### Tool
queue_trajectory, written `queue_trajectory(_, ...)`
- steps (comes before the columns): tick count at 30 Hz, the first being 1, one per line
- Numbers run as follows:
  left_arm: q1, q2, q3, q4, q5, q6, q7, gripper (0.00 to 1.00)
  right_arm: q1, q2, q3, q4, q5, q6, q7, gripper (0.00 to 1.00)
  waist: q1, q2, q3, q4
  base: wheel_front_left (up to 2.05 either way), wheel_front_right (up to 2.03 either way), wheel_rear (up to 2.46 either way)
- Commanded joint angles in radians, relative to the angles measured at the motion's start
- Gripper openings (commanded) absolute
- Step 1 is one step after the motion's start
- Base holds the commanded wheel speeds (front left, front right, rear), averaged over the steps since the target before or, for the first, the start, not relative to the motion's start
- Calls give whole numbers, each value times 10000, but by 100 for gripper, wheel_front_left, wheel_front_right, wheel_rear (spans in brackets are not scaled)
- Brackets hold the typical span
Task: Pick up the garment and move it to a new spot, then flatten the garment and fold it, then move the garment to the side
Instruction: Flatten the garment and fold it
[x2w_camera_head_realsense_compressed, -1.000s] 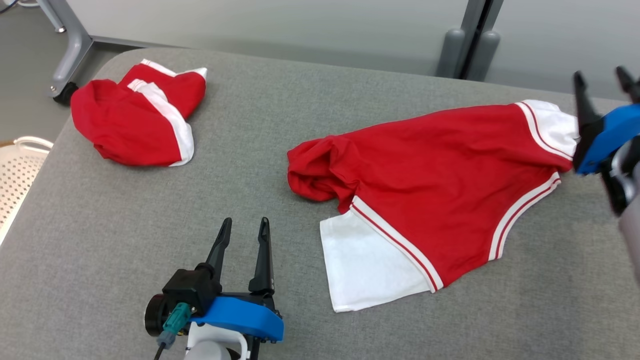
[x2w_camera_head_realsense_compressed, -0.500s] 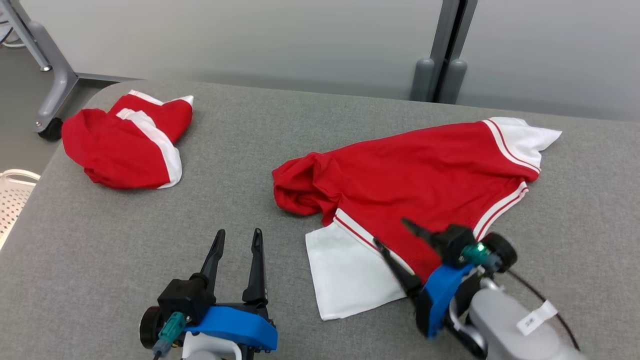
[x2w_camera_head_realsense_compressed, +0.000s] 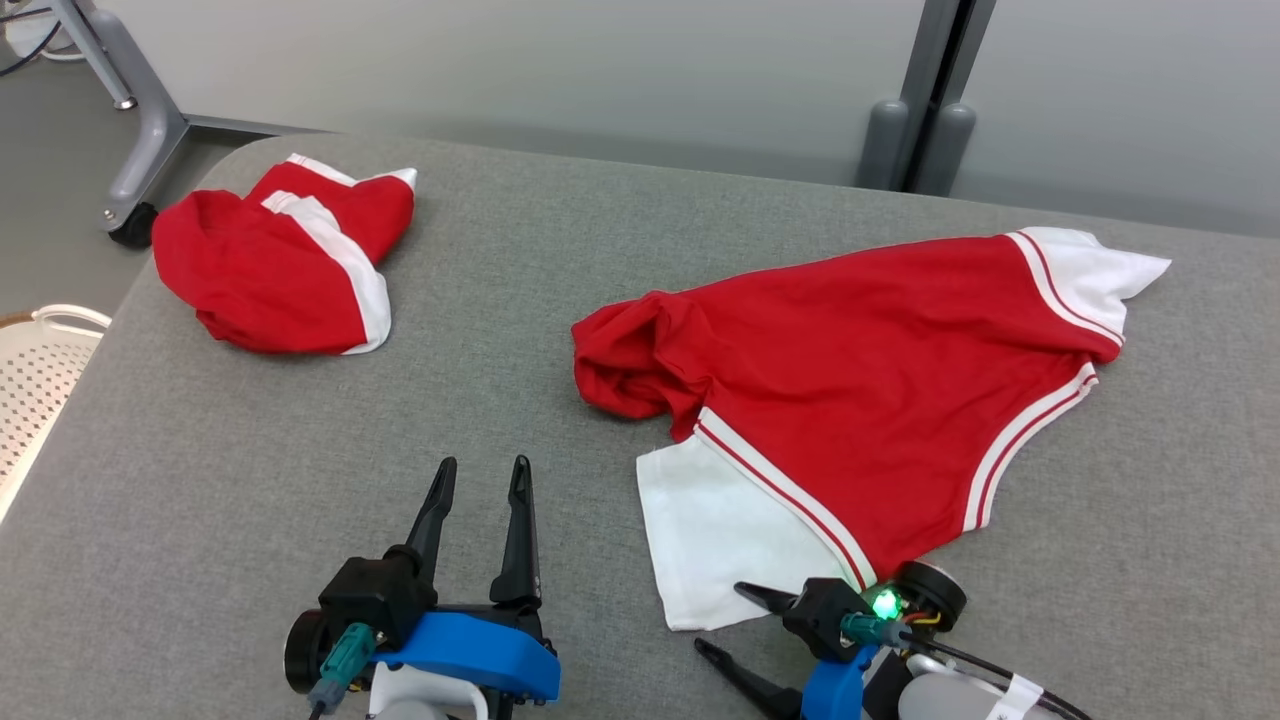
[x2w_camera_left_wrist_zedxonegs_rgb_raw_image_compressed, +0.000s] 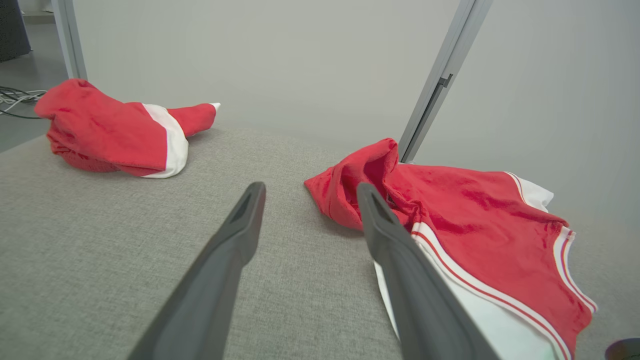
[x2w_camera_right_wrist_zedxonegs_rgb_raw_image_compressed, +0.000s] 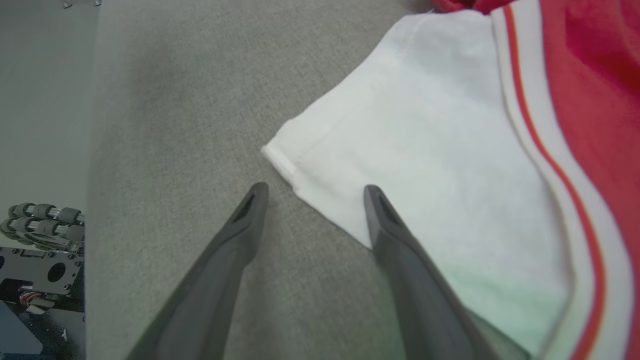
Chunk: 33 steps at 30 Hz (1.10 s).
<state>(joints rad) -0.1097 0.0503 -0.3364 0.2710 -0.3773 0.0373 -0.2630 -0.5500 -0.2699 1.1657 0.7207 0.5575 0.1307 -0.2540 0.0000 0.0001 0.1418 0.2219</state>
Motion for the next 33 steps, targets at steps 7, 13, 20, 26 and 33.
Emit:
queue_trajectory(7,-169,-1,-99,-64,25,65,-27,100,-440,566,-132,1571,-649,2,-60,87,0,-1,194,329,0,0,0)
queue_trajectory(13,34,-1,-1,1,84,94,-27,100,-244,676,-648,1625,-639,2,-72,0,0,-1,-9,203,0,0,0)
queue_trajectory(20,234,-2,320,157,201,-74,-27,100,452,-398,-2336,193,-983,2,-104,0,0,-1,-489,-724,0,0,0)
queue_trajectory(26,286,-2,571,161,265,-98,-27,100,1308,-1677,-4646,-976,-1763,2,-106,0,0,-1,-653,-1741,0,0,0)
queue_trajectory(33,154,-2,695,279,292,-84,-25,100,2162,-2501,-7743,-2208,-2893,2,-105,0,0,-1,-623,-2581,0,0,0)
